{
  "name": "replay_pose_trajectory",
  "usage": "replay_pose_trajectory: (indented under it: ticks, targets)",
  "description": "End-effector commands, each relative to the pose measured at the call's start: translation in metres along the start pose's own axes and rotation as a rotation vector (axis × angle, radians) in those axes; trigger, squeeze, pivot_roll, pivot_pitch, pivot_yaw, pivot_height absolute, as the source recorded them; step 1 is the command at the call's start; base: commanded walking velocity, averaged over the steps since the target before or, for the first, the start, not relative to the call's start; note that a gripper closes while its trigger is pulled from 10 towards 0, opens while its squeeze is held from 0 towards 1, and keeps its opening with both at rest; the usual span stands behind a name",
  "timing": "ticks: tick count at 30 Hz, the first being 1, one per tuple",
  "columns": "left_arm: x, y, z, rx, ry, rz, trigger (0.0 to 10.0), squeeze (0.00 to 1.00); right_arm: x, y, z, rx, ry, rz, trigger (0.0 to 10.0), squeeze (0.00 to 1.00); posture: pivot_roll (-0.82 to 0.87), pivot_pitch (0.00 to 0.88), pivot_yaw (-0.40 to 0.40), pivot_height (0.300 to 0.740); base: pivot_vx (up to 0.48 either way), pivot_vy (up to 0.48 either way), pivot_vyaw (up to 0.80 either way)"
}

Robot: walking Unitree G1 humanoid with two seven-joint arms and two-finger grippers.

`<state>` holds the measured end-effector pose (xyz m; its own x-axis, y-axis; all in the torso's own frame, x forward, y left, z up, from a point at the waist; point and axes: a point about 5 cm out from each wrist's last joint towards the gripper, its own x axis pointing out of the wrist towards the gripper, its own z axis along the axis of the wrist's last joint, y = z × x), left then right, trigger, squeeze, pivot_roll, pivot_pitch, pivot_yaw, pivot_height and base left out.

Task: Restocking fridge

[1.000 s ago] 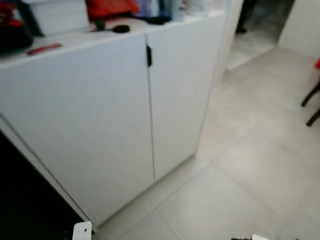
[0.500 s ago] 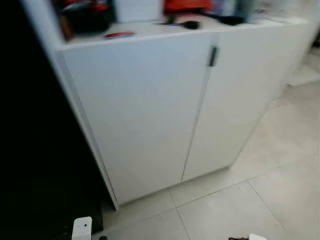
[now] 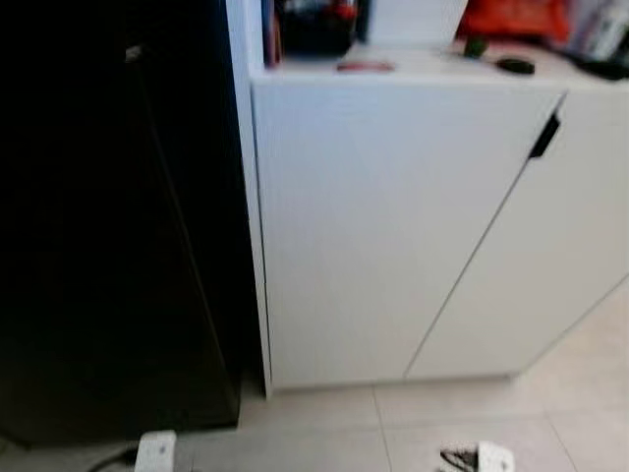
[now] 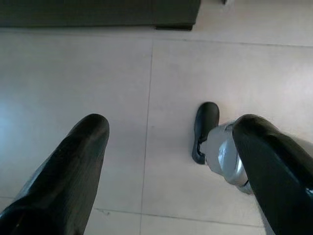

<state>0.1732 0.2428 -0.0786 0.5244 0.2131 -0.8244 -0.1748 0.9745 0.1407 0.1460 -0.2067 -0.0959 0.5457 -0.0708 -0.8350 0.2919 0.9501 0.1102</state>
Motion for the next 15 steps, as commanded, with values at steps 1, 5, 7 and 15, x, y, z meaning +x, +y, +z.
replay_pose_trajectory:
  ticks: [1,5,7,15]
  targets:
    - [0.0005,-0.0063,0.0019,0.005,0.000,-0.014,10.0,0.00,-0.0037,-0.0097,-0.0113,0.022,0.036,-0.021,10.0,0.00,0.04,0.000,-0.073,0.740,0.000,0.000,0.00]
    - [0.0006,-0.0062,0.0024,0.004,-0.001,-0.014,10.0,0.00,-0.0036,-0.0092,-0.0108,0.033,0.032,-0.016,10.0,0.00,0.04,0.000,-0.074,0.740,0.000,0.000,0.00]
    - [0.0006,-0.0062,0.0023,0.003,-0.001,-0.013,10.0,0.00,-0.0036,-0.0093,-0.0108,0.039,0.030,-0.019,10.0,0.00,0.04,0.000,-0.074,0.740,0.000,0.000,0.00]
    - [0.0007,-0.0061,0.0026,0.013,0.001,-0.014,10.0,0.00,-0.0034,-0.0101,-0.0099,-0.013,0.036,-0.022,10.0,0.00,0.04,0.000,-0.074,0.740,0.000,0.000,0.10]
